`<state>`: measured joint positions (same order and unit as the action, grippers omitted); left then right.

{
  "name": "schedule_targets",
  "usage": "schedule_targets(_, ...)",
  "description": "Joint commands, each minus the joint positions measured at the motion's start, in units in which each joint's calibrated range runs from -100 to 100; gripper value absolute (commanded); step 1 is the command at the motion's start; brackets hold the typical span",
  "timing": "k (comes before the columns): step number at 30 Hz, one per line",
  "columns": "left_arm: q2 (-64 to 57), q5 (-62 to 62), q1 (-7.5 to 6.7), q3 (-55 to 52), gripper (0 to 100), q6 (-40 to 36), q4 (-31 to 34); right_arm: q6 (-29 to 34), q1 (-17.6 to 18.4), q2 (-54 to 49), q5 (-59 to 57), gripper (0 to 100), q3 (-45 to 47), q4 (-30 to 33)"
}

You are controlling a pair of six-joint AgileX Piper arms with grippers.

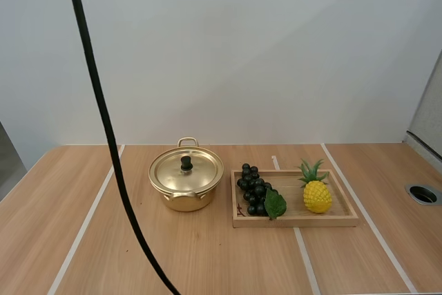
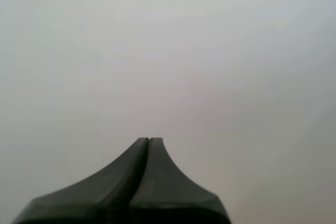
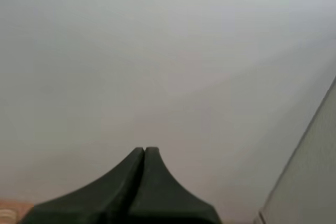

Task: Open the pot, put the pineapple inside, and close it

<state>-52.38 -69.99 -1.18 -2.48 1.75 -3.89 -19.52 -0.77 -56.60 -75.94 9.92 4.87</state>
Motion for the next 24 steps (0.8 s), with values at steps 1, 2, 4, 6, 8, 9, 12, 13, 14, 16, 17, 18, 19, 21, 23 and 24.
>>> schedule_targets(1,5.8,-15.3,-0.22,7.0,0,3.8,-4.2,-2.0,-0.2,5.6,-16.2,0,-5.8,1.2)
schedule_targets(2,7.8,-19.0,-0.22,9.1,0,3.9,-4.2,-2.1,-0.2,7.5,-20.2,0,-7.7,1.2)
schedule_targets(4,11.6,-24.2,-0.22,12.1,0,3.8,-3.6,-2.1,-0.2,10.5,-24.1,0,-10.6,1.5)
schedule_targets(6,14.8,-25.8,-0.22,13.1,0,3.3,-3.1,-2.1,-0.2,12.9,-24.1,0,-12.0,2.0)
schedule_targets(8,17.1,-26.4,-0.22,13.1,0,3.3,-3.1,-2.1,-0.2,14.3,-24.1,0,-12.0,3.0)
schedule_targets(9,18.1,-27.0,-0.22,13.1,0,3.3,-3.1,-2.1,-0.2,14.8,-24.1,0,-11.8,3.9)
schedule_targets(12,21.7,-27.2,-0.22,13.1,0,3.7,-3.1,-2.1,-0.2,16.7,-24.1,0,-11.8,8.1)
schedule_targets(13,22.8,-27.2,-0.22,13.1,0,3.8,-3.1,-2.0,-0.2,17.2,-24.1,0,-11.8,9.6)
schedule_targets(14,24.0,-27.2,-0.22,13.1,0,3.8,-3.2,-1.8,-0.2,17.8,-24.1,0,-11.8,11.0)
schedule_targets(16,25.9,-27.4,-0.22,13.1,0,4.5,-4.3,-1.3,-0.2,18.5,-24.1,0,-11.8,12.3)
schedule_targets(17,27.0,-27.9,-0.22,13.1,0,5.2,-4.9,-1.3,-0.2,18.7,-24.1,0,-11.7,12.5)
schedule_targets(18,28.1,-29.0,-0.22,13.1,0,6.1,-5.7,-1.3,-0.2,19.0,-24.1,0,-11.7,12.5)
schedule_targets(19,29.0,-30.0,-0.22,13.1,0,7.2,-6.5,-1.3,-0.2,19.3,-24.1,0,-11.7,12.5)
schedule_targets(21,31.0,-30.0,-0.22,13.1,0,10.4,-8.7,-1.3,-0.9,20.0,-24.1,0,-10.7,12.5)
schedule_targets(23,33.3,-30.0,-0.22,13.0,0,12.6,-10.9,-1.3,-1.4,20.5,-24.1,0,-8.8,12.5)
schedule_targets(24,34.5,-30.0,-0.22,13.0,0,12.9,-11.4,-1.3,-1.6,20.8,-24.1,0,-7.6,12.5)
